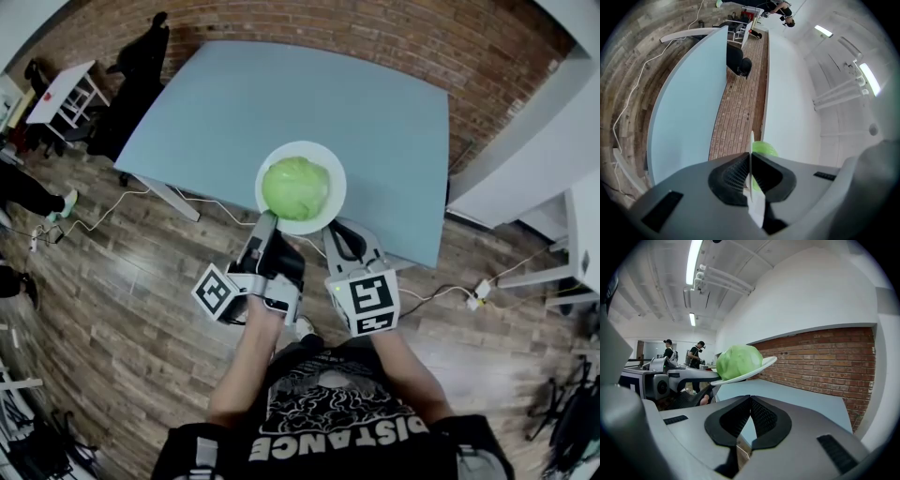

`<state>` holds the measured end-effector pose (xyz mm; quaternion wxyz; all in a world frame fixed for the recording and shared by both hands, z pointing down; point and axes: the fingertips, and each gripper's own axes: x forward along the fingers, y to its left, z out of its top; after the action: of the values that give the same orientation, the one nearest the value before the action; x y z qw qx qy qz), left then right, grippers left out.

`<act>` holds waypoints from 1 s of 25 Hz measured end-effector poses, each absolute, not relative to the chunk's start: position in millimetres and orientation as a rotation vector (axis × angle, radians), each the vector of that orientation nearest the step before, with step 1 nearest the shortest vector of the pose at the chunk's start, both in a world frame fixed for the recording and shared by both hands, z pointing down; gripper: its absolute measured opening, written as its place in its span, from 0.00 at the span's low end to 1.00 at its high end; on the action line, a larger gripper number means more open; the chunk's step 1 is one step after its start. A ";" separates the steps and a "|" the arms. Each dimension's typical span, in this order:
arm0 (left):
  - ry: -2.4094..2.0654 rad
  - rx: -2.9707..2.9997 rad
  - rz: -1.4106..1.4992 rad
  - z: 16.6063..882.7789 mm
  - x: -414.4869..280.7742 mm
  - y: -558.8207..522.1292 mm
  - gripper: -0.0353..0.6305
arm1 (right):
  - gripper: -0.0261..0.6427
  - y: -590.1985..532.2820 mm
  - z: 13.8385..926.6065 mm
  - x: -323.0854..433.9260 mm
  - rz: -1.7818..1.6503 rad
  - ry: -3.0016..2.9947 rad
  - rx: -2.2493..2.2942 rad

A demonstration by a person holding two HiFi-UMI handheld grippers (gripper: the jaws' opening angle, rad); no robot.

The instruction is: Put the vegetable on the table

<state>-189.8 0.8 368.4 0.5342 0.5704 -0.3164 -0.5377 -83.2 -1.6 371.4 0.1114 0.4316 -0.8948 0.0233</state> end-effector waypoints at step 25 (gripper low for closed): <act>-0.754 1.349 -1.281 381.4 -218.2 -41.7 0.07 | 0.05 -43.8 383.2 -107.4 0.060 -2.623 1.275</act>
<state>-218.2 -41.7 381.4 0.5373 0.5667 -0.3167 -0.5384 -107.4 -43.8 383.2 0.1120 0.4342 -0.8936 0.0204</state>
